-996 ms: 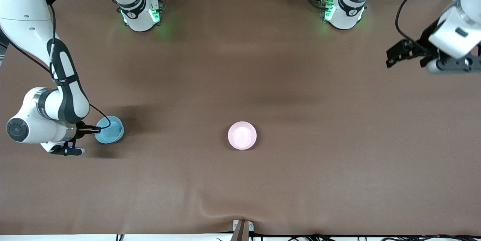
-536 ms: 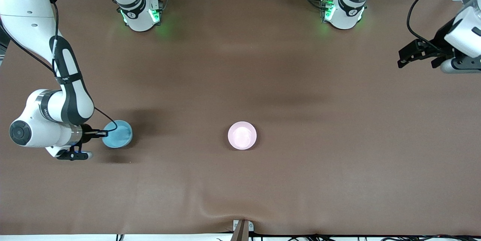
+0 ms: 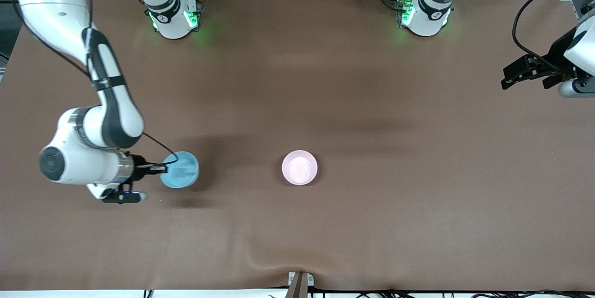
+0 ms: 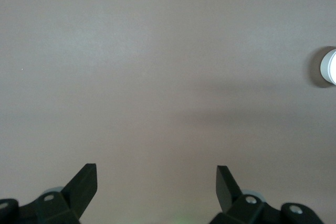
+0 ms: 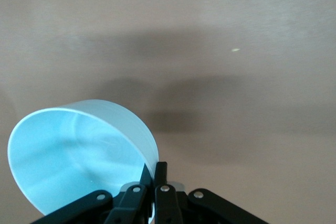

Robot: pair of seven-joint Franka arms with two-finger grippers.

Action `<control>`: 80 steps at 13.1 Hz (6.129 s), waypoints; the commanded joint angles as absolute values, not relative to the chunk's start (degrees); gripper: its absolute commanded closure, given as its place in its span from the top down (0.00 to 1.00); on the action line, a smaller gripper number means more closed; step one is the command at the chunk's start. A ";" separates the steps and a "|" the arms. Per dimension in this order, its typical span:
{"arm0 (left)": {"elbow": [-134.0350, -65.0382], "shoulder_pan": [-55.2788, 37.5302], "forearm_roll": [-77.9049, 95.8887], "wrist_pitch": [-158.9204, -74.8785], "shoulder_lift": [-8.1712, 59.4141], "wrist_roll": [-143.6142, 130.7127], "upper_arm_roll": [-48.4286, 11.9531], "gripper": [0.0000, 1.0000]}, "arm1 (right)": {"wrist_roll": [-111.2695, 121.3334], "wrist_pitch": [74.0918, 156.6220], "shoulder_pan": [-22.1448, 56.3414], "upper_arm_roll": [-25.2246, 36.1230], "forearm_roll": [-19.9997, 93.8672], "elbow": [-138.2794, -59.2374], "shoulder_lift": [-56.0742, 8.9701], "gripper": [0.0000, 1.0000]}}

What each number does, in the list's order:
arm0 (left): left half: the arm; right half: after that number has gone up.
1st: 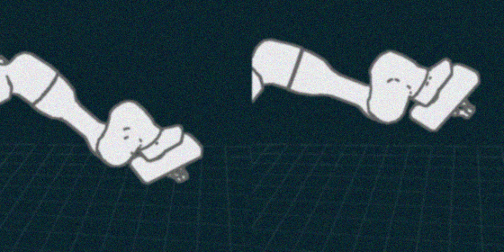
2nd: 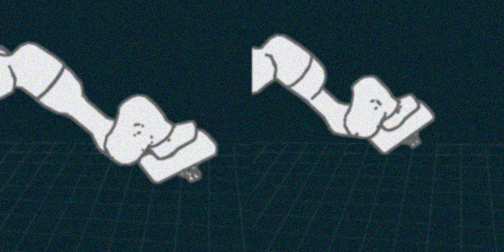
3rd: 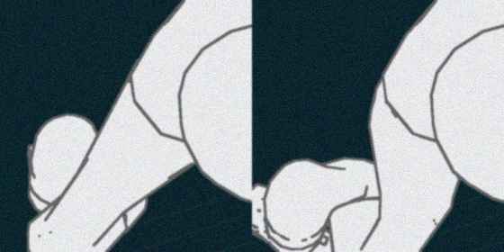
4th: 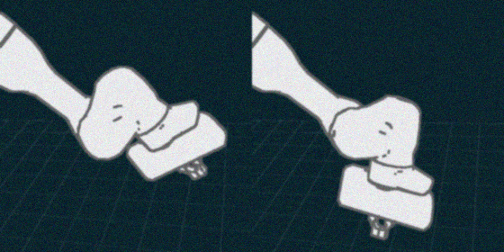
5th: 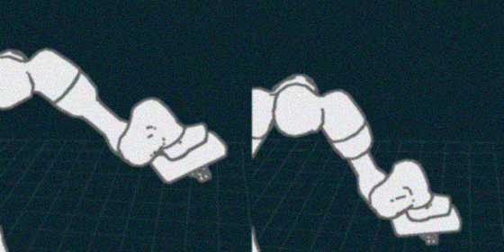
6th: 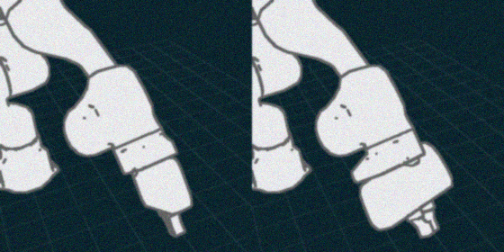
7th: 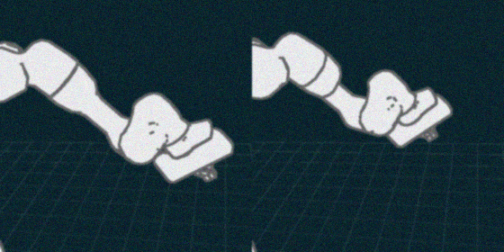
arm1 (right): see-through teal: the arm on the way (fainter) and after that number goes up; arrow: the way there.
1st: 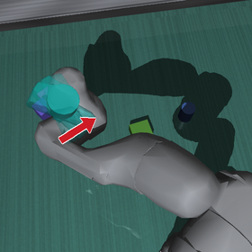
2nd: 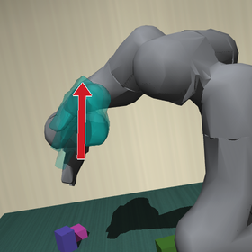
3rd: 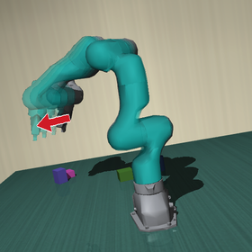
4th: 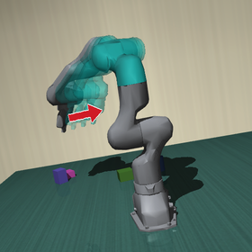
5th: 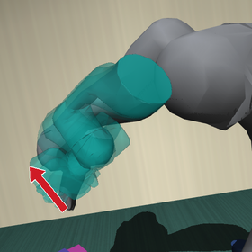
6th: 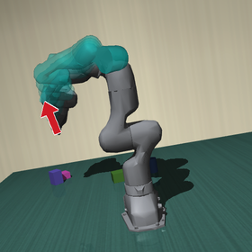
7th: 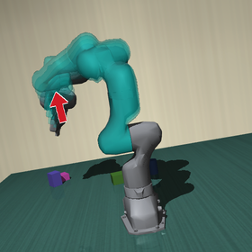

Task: Stack pink and blue bowls on white bowl
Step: 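Carry the blue bowl with the right gripper over the pink bowl, then lower the blue bowl into the pink bowl with the right gripper, then open the right gripper and withdraw it from the stack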

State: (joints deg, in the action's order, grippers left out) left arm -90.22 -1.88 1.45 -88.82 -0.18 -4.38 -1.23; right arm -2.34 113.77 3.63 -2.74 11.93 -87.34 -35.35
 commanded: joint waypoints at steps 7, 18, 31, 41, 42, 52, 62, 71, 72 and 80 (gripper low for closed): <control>-87.01 -2.28 1.94 -88.07 0.62 -4.66 -1.93 1.00 | -23.62 114.08 9.13 -11.60 13.18 -82.36 -35.86 0.00; -86.92 -1.58 1.32 -88.07 1.58 -4.48 -1.93 1.00 | -40.34 128.93 21.53 -11.51 12.92 -81.21 -41.13 0.00; -86.92 -2.11 1.50 -88.07 1.67 -4.57 -1.93 1.00 | -44.03 132.10 25.22 -11.16 12.13 -78.13 -45.79 0.00; -86.92 -2.28 1.49 -88.07 2.11 -4.75 -1.93 1.00 | -43.95 132.71 25.14 -11.07 12.13 -78.22 -46.93 0.00; -86.92 -2.37 1.41 -88.07 2.02 -4.75 -1.93 1.00 | -43.95 132.80 25.22 -11.07 12.13 -78.22 -47.02 0.00; -86.92 -2.46 1.41 -88.07 2.11 -4.75 -1.93 1.00 | -43.95 133.59 25.32 -11.07 10.55 -78.31 -47.02 1.00; -86.92 -2.55 1.23 -88.07 2.11 -4.75 -1.93 1.00 | -30.18 125.51 8.37 -10.72 7.57 -92.41 -25.97 1.00; -86.92 -2.55 1.32 -88.07 2.11 -4.75 -1.93 1.00 | -8.10 105.76 -2.29 -5.81 2.47 -106.35 -0.10 1.00; -86.92 -2.46 1.32 -88.07 2.11 -4.75 -1.93 1.00 | -7.39 103.30 -2.29 -5.37 1.59 -105.56 1.57 1.00; -86.92 -2.55 1.32 -88.07 2.11 -4.75 -1.93 1.00 | -2.81 86.41 -0.09 0.27 -2.11 -92.30 2.81 1.00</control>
State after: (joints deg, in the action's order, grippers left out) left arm -88.21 -2.37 1.54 -88.80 1.62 -4.45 -1.89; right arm -2.92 89.19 -1.66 -0.71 -1.17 -94.97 3.31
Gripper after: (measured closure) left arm 0.000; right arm 0.000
